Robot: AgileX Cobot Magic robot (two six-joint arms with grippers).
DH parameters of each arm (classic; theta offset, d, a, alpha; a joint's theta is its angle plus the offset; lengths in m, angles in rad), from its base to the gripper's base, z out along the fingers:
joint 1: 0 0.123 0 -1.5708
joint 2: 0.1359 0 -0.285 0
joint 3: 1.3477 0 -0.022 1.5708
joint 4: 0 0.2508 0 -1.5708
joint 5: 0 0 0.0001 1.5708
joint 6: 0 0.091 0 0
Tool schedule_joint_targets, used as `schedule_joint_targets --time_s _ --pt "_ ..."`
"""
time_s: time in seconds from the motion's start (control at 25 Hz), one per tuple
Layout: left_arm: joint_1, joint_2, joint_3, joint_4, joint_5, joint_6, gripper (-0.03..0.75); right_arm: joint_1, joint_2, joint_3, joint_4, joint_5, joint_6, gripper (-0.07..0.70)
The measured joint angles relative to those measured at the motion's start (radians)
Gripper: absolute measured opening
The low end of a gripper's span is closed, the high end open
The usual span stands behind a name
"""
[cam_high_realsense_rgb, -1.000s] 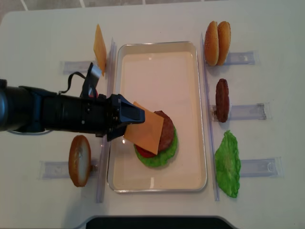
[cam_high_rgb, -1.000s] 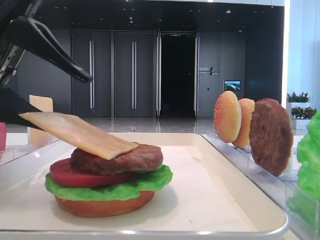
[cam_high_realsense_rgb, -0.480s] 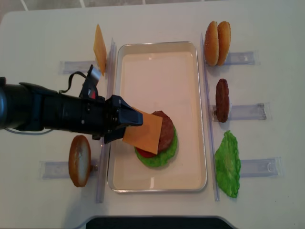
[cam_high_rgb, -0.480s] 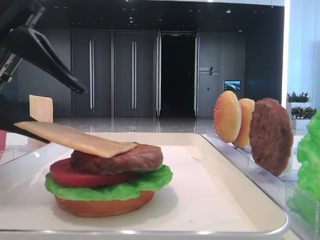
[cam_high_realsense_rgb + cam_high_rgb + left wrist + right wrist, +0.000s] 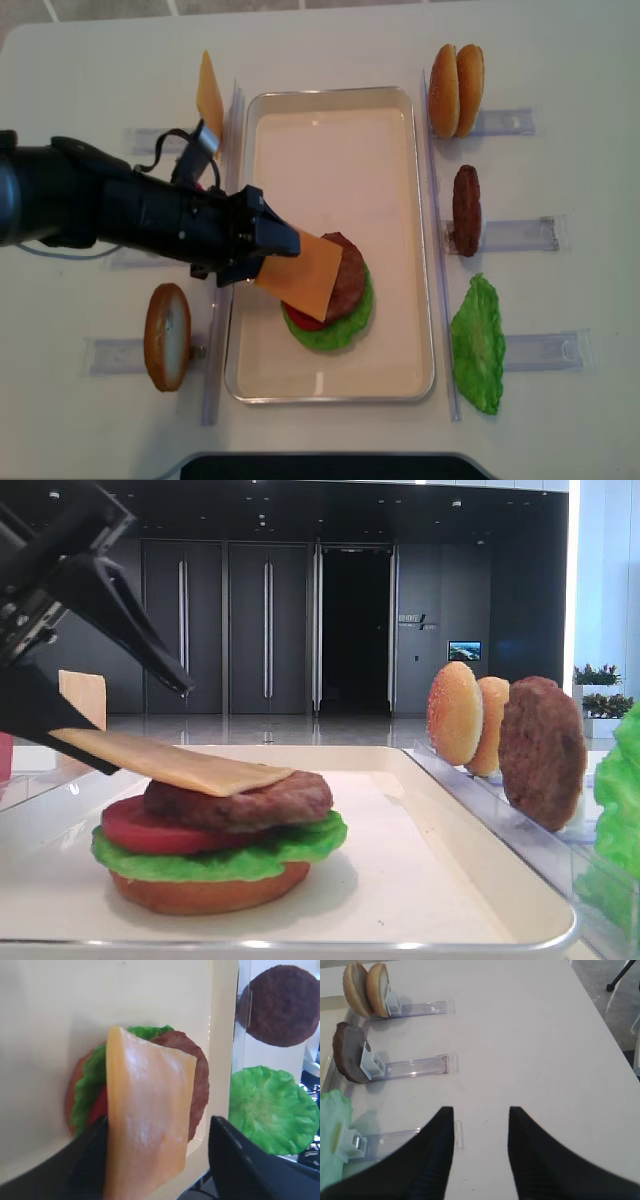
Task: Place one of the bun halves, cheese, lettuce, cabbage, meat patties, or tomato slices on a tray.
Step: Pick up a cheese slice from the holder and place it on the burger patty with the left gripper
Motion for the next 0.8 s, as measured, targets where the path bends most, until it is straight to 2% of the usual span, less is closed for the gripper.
schedule_joint_targets --time_s 0.12,0.24,0.44,0.8 --pt "-0.101 0.000 -0.038 0.038 -0.070 -0.063 0.453 0.001 0.000 0.000 0.000 0.000 0.000 0.284" --pt "-0.148 0.000 -0.101 0.135 -0.086 -0.181 0.453 0.007 0.000 0.000 0.000 0.000 0.000 0.284" --pt "-0.153 0.000 -0.182 0.344 -0.045 -0.380 0.452 0.016 0.000 0.000 0.000 0.000 0.000 0.284" --pt "-0.153 0.000 -0.196 0.602 0.048 -0.565 0.452 0.019 0.000 0.000 0.000 0.000 0.000 0.284"
